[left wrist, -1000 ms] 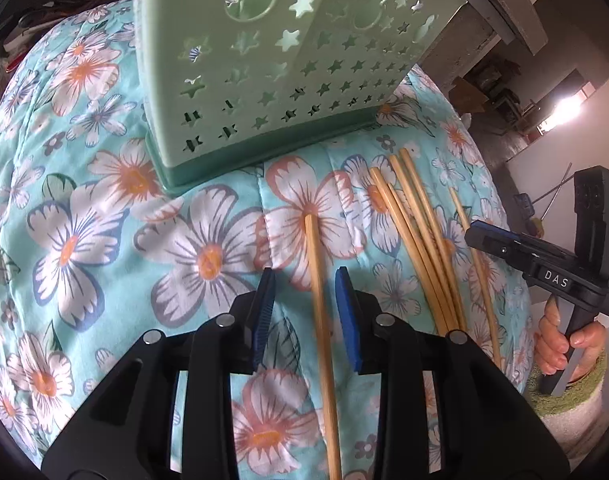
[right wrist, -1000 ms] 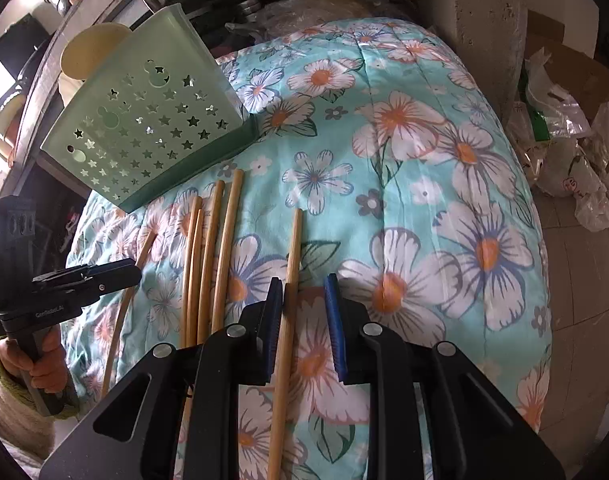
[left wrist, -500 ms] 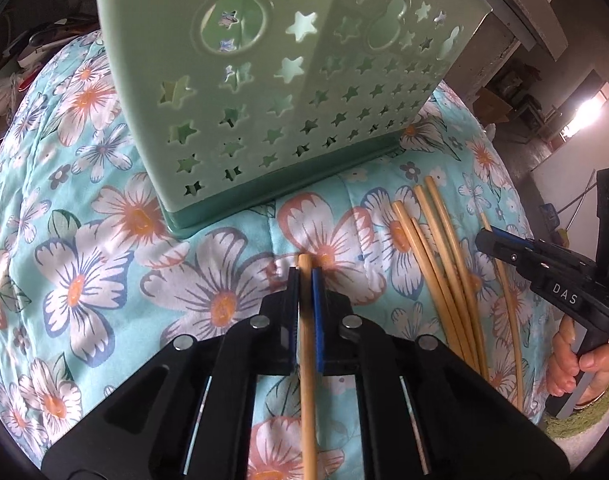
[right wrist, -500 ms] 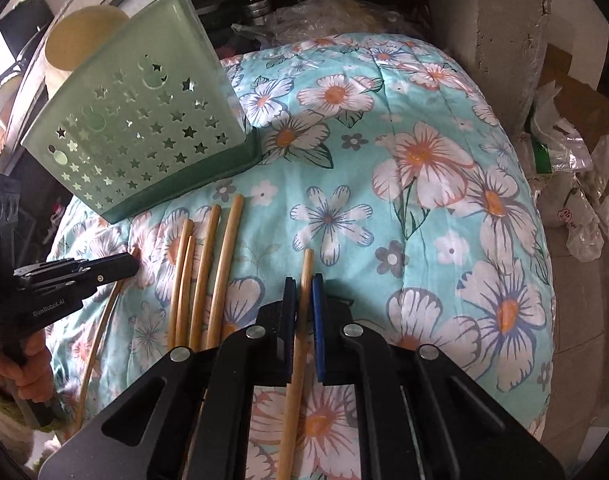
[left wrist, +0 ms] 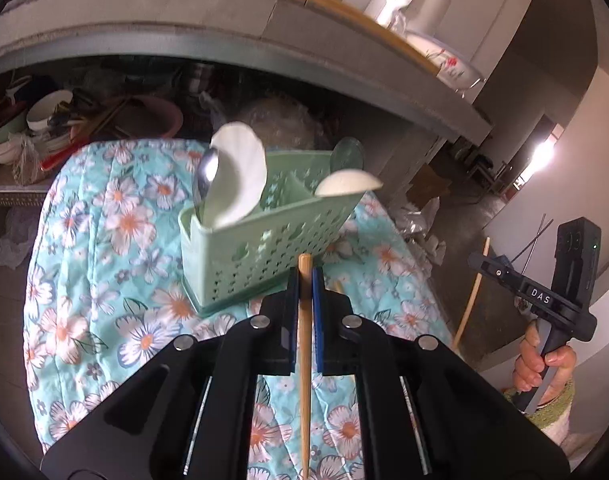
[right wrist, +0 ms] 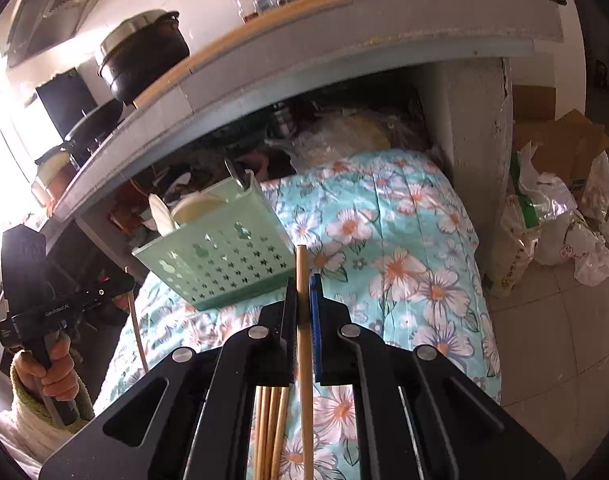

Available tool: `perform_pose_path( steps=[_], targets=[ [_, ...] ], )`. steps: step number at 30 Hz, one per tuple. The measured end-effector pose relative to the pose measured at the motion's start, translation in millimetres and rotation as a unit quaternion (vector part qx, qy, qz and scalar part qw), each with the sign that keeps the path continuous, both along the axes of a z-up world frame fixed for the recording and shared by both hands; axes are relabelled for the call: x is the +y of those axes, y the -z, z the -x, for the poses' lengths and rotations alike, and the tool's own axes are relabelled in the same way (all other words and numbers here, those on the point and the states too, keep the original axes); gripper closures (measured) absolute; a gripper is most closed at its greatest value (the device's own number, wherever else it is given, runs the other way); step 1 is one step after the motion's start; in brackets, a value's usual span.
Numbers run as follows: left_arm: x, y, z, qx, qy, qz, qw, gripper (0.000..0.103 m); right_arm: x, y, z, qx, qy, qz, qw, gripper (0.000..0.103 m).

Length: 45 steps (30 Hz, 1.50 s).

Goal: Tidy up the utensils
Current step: 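Raise the chopstick with the left tool while the right tool raises its chopstick over the holder, then open the left tool to drop its chopstick into the holder while the right tool releases its chopstick there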

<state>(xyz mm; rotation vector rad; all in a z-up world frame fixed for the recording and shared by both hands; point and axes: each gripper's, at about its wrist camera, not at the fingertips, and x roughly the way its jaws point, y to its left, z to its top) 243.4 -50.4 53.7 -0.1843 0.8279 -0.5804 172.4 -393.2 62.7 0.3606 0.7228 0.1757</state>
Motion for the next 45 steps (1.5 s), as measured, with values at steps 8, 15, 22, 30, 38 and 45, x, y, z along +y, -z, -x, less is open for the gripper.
perform_pose_path(
  steps=[8, 15, 22, 30, 38, 45],
  targets=[
    [7, -69, 11, -0.088, -0.005, 0.042, 0.9952, 0.097, -12, -28, 15, -0.047, 0.018, -0.016, 0.999, 0.097],
    [10, -139, 5, -0.179, -0.03, 0.074, 0.9807, 0.097, -15, -36, 18, -0.058, 0.018, -0.022, 0.998, 0.097],
    [9, -170, -9, -0.251, -0.087, 0.072, 0.9614, 0.097, -16, -33, 22, -0.058, 0.012, -0.033, 0.998, 0.097],
    [-12, -161, -50, -0.282, -0.113, 0.04, 0.9519, 0.097, -19, -32, 18, -0.058, 0.009, -0.039, 0.998, 0.097],
    [-25, -102, -83, -0.226, -0.113, 0.015, 0.9674, 0.097, -20, -22, 16, -0.046, 0.006, -0.049, 0.998, 0.097],
    [-20, -74, -95, -0.183, -0.1, 0.015, 0.9778, 0.089, -23, -22, 14, -0.043, 0.01, -0.051, 0.998, 0.097]
  ],
)
